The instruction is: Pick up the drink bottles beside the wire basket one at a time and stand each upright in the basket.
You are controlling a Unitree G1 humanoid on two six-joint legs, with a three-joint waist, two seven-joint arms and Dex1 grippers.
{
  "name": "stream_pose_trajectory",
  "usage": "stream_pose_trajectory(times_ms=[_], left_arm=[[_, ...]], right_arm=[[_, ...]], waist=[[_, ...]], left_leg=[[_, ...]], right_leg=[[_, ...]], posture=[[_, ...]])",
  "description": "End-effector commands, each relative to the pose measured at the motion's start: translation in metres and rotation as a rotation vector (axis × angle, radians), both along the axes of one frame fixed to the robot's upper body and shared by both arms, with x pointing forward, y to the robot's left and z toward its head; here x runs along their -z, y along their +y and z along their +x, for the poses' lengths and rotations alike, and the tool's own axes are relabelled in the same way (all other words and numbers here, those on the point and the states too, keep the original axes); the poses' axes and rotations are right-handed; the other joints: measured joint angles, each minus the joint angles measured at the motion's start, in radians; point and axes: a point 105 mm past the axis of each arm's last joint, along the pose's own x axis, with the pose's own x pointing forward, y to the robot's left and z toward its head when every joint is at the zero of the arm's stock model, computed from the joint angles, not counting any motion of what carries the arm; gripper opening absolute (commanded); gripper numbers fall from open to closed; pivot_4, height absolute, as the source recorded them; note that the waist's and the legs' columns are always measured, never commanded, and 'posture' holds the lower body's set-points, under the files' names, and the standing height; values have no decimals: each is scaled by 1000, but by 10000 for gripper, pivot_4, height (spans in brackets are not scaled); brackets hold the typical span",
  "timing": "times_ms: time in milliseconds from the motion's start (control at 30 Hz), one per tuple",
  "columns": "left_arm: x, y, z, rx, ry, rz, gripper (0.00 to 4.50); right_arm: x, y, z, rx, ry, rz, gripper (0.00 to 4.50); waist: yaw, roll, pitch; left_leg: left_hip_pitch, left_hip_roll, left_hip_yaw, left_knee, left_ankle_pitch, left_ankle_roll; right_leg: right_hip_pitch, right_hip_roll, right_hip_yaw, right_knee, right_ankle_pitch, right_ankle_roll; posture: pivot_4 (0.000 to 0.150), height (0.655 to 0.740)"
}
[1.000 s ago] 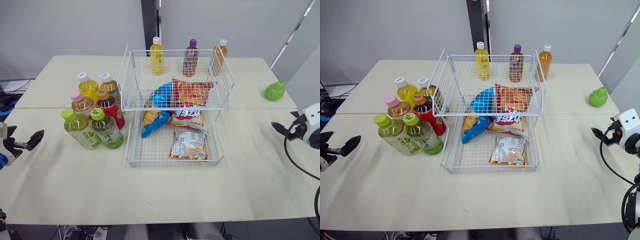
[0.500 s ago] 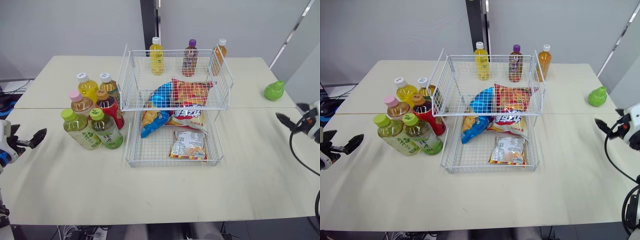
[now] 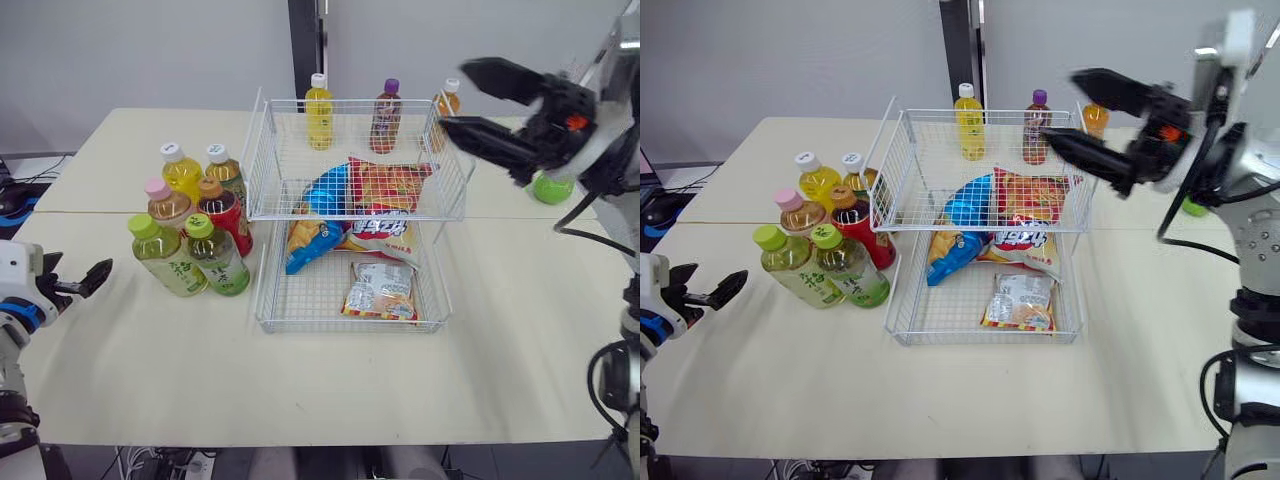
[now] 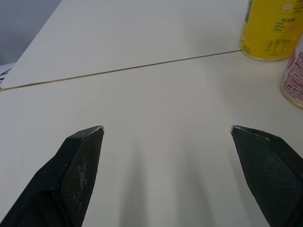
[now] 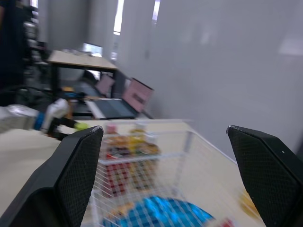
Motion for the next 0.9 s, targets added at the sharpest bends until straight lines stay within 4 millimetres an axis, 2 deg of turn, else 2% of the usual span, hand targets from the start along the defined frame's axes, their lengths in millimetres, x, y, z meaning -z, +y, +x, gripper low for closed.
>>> stream_pose_trajectory(times_ms=[33, 233, 400, 600, 667, 800, 900], left_arm=[[-10, 0, -1, 9, -30, 5, 44725], [-10, -3, -15, 28, -36, -36, 44725], [-24, -8, -47, 53, -91, -142, 44725], [-37, -21, -82, 58, -109, -149, 44725], [-39, -36, -94, 98, -101, -149, 44725], [-56, -89, -125, 193, -121, -175, 44725], [-64, -111, -128, 204, -147, -177, 44725]], right_arm=[[2, 20, -16, -91, -2, 1, 45000], [23, 33, -13, -113, -45, -43, 45000], [15, 38, -18, -159, -130, -14, 45000], [6, 43, -27, -276, -151, -14, 45000], [7, 46, -29, -301, -146, -21, 45000], [10, 50, -24, -306, -129, -19, 45000], [10, 50, -23, -298, -116, -16, 45000]], waist=[[5, -2, -1], [13, -2, -1], [7, -2, -1], [-2, -2, -1], [-4, -3, -1], [-6, -4, -2], [1, -3, -2]], left_leg=[[0, 0, 0, 0, 0, 0], [-1, 0, 0, 1, 0, 0], [-1, 2, -1, 1, 0, 0], [0, 3, -1, 1, 0, 0], [0, 3, -1, 1, 0, 0], [0, 3, 0, 1, 0, 0], [0, 1, -2, 1, 0, 0]], right_leg=[[0, 0, 0, 0, 0, 0], [0, 0, 0, 0, 0, 0], [-1, 0, 0, 0, 0, 0], [0, -1, -1, 1, 0, -1], [0, -2, 0, 0, 0, -1], [0, -4, 0, -1, 0, -1], [1, -5, 2, -1, 0, -1]], posture=[[1500, 7400], [1500, 7400], [1500, 7400], [1500, 7400], [1500, 7400], [1500, 7400], [1500, 7400]])
